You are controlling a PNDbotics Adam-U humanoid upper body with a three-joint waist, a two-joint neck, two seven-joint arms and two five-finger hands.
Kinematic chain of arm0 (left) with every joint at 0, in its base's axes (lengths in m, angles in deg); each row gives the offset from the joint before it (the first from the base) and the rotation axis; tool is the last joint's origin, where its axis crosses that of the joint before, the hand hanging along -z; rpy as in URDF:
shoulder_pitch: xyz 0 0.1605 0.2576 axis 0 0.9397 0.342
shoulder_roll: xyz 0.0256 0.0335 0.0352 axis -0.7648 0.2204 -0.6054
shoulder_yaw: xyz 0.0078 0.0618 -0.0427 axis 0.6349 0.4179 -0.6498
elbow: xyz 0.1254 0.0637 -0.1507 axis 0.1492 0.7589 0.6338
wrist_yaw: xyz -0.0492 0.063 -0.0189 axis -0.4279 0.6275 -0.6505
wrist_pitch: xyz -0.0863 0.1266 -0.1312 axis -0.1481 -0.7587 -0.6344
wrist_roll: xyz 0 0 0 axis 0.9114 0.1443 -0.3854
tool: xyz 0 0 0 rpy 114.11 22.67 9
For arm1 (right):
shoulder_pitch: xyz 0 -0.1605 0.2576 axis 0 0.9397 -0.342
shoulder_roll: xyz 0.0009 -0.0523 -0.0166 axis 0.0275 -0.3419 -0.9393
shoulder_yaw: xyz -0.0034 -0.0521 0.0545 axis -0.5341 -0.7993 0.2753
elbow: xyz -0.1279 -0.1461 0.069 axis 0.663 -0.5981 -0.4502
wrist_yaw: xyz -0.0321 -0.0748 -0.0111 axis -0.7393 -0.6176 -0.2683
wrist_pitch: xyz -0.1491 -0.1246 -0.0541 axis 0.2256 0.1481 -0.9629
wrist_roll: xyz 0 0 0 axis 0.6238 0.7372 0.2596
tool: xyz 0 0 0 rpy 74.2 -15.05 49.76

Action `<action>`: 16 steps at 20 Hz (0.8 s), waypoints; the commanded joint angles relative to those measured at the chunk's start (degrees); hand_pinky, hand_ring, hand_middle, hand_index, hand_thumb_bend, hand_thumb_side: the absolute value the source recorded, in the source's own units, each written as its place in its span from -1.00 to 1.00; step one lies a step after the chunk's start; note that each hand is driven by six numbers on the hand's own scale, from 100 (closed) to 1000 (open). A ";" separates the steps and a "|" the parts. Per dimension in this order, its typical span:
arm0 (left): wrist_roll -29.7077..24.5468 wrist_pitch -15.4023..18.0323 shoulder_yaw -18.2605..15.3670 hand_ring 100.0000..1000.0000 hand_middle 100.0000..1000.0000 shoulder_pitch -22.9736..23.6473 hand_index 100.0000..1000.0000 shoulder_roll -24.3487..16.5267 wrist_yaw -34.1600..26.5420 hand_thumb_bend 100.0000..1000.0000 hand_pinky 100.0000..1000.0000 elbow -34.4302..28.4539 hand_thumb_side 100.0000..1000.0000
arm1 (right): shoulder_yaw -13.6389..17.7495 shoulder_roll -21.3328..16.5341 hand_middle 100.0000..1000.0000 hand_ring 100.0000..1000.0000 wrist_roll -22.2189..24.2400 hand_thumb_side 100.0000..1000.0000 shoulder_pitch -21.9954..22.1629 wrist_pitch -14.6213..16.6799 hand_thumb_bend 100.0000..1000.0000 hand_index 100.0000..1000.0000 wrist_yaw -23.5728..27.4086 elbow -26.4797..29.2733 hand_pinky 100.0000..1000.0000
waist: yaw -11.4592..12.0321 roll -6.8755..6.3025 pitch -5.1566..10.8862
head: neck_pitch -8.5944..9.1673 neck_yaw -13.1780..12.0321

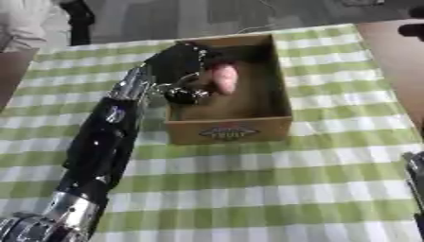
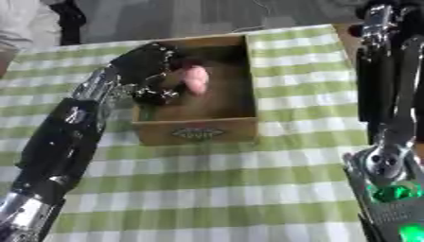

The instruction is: Pick up objects on the table and place them in the box.

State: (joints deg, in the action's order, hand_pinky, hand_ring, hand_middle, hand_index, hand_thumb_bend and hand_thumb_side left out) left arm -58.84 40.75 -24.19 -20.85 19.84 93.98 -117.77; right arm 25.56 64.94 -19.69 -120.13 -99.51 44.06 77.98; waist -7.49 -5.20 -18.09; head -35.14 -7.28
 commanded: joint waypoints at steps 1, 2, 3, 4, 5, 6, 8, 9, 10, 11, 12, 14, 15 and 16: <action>2.38 -1.34 -0.54 0.64 0.55 -1.25 0.99 -0.55 1.31 -0.47 0.48 -2.21 -0.77 | -0.15 -0.13 0.27 0.28 0.20 1.00 -0.40 0.08 -1.00 0.68 0.35 1.16 0.68 | -0.14 0.22 1.12 | 0.65 -0.25; 3.10 -1.72 -0.55 0.66 0.57 -1.27 1.00 -0.57 1.68 -0.43 0.50 -2.41 -0.76 | -0.15 -0.13 0.27 0.28 0.21 1.00 -0.36 0.06 -1.00 0.68 0.36 1.16 0.68 | -0.15 0.21 1.15 | 0.67 -0.21; 3.74 -2.07 -0.55 0.66 0.57 -1.30 1.00 -0.60 2.03 -0.42 0.49 -2.52 -0.76 | -0.15 -0.13 0.27 0.28 0.20 1.00 -0.32 0.05 -1.00 0.68 0.37 1.16 0.68 | -0.16 0.21 1.18 | 0.64 -0.22; 4.28 -2.37 -0.54 0.67 0.58 -1.33 1.00 -0.64 2.36 -0.39 0.49 -2.58 -0.76 | -0.15 -0.12 0.27 0.28 0.19 1.00 -0.27 0.05 -1.00 0.68 0.37 1.16 0.68 | -0.16 0.20 1.21 | 0.63 -0.22; 4.74 -2.65 -0.52 0.67 0.58 -1.35 1.00 -0.67 2.70 -0.36 0.49 -2.59 -0.74 | -0.15 -0.12 0.27 0.28 0.17 1.00 -0.24 0.05 -1.00 0.68 0.37 1.16 0.68 | -0.16 0.19 1.25 | 0.63 -0.22; 5.12 -2.84 -0.50 0.66 0.57 -1.34 1.00 -0.66 2.99 -0.38 0.48 -2.54 -0.75 | -0.13 -0.10 0.27 0.28 0.15 1.00 -0.23 0.06 -1.00 0.68 0.36 1.16 0.68 | -0.16 0.19 1.29 | 0.62 -0.22; 5.89 -3.05 -0.61 0.63 0.54 -1.27 0.95 -0.60 3.02 -0.46 0.43 -2.51 -0.78 | -0.08 -0.08 0.27 0.28 0.12 1.00 -0.20 0.10 -1.00 0.68 0.32 1.16 0.68 | -0.12 0.21 1.37 | 0.60 -0.15; 6.40 -3.20 -0.76 0.60 0.52 -1.18 0.93 -0.56 2.54 -0.51 0.40 -2.71 -0.79 | -0.02 -0.09 0.27 0.28 0.07 1.00 -0.17 0.11 -1.00 0.68 0.28 1.16 0.68 | -0.06 0.22 1.42 | 0.58 -0.09; 6.84 -3.32 -0.91 0.58 0.49 -1.03 0.90 -0.54 1.75 -0.54 0.38 -3.13 -0.79 | 0.06 -0.12 0.27 0.28 -0.02 1.00 -0.12 0.11 -1.00 0.68 0.24 1.16 0.68 | 0.04 0.23 1.47 | 0.51 0.00; 7.07 -3.37 -1.02 0.54 0.46 -0.83 0.87 -0.53 0.68 -0.62 0.33 -3.71 -0.81 | 0.14 -0.16 0.27 0.28 -0.12 1.00 -0.07 0.11 -1.00 0.68 0.20 1.16 0.68 | 0.15 0.24 1.53 | 0.40 0.11; 7.25 -3.35 -1.17 0.49 0.41 -0.55 0.84 -0.52 -0.92 -0.68 0.28 -4.69 -0.83 | 0.23 -0.21 0.27 0.28 -0.22 1.00 0.00 0.11 -1.00 0.68 0.14 1.16 0.68 | 0.32 0.26 1.62 | 0.24 0.32; 7.09 -3.22 -1.29 0.42 0.32 0.31 0.77 -0.74 -6.05 -0.77 0.20 -7.92 -0.88 | 0.46 -0.31 0.28 0.28 -0.47 1.00 0.23 0.14 -1.00 0.68 -0.01 1.16 0.68 | 0.83 0.31 1.89 | -0.25 0.90; 6.81 -3.49 -1.29 0.35 0.26 0.86 0.71 -1.00 -9.51 -0.82 0.14 -10.08 -0.88 | 0.58 -0.38 0.28 0.28 -0.60 1.00 0.40 0.15 -1.00 0.68 -0.09 1.16 0.68 | 1.13 0.35 2.05 | -0.49 1.24; 6.32 -4.02 -1.18 0.29 0.22 1.50 0.69 -1.35 -13.32 -0.82 0.09 -12.46 -0.87 | 0.72 -0.44 0.28 0.28 -0.74 1.00 0.58 0.15 -1.00 0.68 -0.17 1.16 0.68 | 1.46 0.40 2.24 | -0.71 1.61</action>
State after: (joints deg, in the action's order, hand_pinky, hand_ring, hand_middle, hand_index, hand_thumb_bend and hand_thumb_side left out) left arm -52.50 37.02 -24.90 -18.44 19.75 84.08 -127.06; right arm 25.78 64.93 -20.14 -119.03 -99.39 44.27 77.98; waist -5.94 -5.15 -17.27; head -35.51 -6.07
